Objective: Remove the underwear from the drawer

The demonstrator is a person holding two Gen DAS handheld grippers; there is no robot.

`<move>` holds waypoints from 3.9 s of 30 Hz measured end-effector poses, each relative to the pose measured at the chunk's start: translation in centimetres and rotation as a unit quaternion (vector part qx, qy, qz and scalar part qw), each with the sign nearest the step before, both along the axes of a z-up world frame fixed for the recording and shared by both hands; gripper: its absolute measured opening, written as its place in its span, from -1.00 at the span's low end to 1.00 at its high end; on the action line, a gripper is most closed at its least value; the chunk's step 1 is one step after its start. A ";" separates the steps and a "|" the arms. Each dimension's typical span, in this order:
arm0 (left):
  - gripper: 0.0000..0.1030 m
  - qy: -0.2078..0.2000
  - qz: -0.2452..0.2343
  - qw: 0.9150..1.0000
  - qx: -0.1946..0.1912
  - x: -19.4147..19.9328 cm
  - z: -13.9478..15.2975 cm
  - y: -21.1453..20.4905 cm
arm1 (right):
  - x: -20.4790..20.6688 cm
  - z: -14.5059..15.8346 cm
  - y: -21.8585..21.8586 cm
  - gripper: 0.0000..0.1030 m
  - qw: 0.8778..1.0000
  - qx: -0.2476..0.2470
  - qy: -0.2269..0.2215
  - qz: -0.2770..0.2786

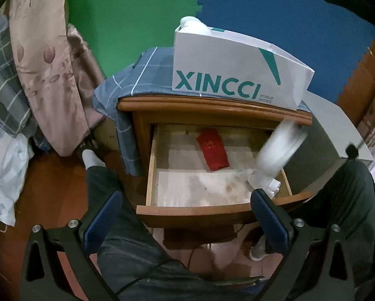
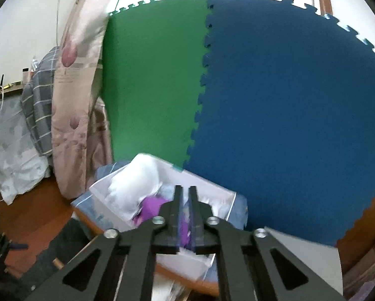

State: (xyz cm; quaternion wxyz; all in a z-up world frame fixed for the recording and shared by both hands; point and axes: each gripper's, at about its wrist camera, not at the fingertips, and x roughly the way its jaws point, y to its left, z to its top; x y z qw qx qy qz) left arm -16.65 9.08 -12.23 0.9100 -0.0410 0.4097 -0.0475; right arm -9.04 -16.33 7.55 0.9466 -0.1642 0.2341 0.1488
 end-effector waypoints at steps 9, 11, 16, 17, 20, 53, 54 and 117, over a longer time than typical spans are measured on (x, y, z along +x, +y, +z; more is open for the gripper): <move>0.97 0.004 0.003 1.000 0.002 0.1 -1.8 0.9 | -2.2 -13.5 0.5 -0.90 0.965 -0.057 0.202 0.156; 0.97 0.032 0.007 0.999 -0.010 1.0 -3.2 1.0 | -2.8 -19.0 0.7 -0.92 0.949 -0.080 0.258 0.164; 0.97 0.048 -0.015 0.999 0.005 1.6 -4.6 0.1 | -1.9 -28.8 2.1 -0.61 0.932 -0.186 0.264 0.164; 0.97 0.052 -0.017 0.998 0.010 1.6 -4.9 0.0 | -1.6 -30.9 3.0 -0.55 0.927 -0.234 0.236 0.172; 0.97 0.068 -0.020 0.997 0.017 1.8 -5.9 -0.1 | -1.3 -35.3 5.7 -0.44 0.902 -0.352 0.162 0.192; 0.97 0.041 -0.037 0.998 0.013 1.0 -4.3 -0.8 | -7.5 -21.3 4.0 -0.65 0.926 -0.313 0.088 0.190; 0.97 0.038 -0.037 0.999 0.012 0.8 -4.1 -0.8 | -7.9 -20.0 4.2 -0.65 0.927 -0.316 0.076 0.186; 0.97 0.019 -0.212 0.972 0.102 10.4 -4.6 -12.7 | 2.5 -18.3 -20.5 0.65 0.970 0.093 -0.025 -0.222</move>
